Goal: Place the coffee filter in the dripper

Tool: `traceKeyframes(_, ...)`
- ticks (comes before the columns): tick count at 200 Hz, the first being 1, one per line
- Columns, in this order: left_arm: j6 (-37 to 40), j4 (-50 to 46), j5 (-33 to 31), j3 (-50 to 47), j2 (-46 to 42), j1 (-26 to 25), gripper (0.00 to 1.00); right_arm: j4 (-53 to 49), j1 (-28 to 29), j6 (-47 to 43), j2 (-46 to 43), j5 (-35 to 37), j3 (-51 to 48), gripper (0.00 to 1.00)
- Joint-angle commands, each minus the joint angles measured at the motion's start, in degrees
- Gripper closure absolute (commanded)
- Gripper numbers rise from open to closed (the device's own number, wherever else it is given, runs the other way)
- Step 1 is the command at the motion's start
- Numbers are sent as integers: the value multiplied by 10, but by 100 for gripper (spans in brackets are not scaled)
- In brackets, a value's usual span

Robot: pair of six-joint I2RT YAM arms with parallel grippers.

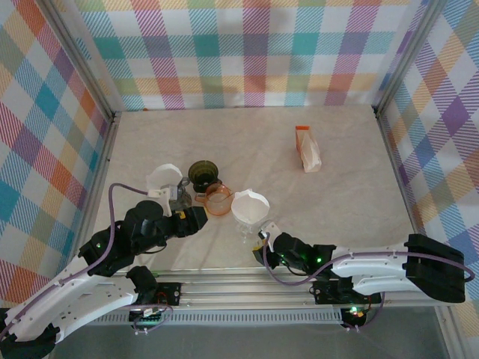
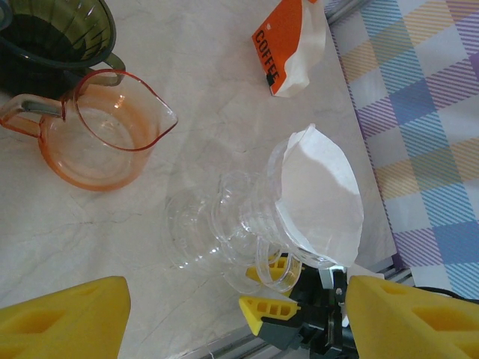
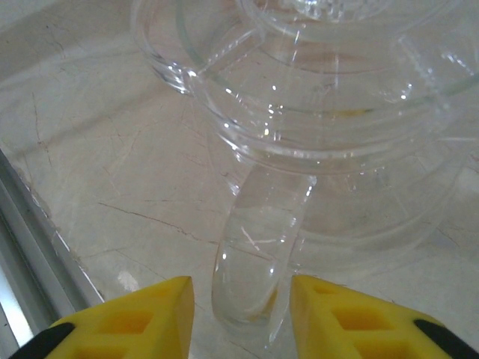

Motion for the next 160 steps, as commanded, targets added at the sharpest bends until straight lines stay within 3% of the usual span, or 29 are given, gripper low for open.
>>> traceKeyframes(1,-8,-2,-8,-9,-3,-2,24,25,8,-4,5,23,17,65)
traceKeyframes(160,-13,1,-10,-14,-1,-2,24,30,14,6,19,97,23,78)
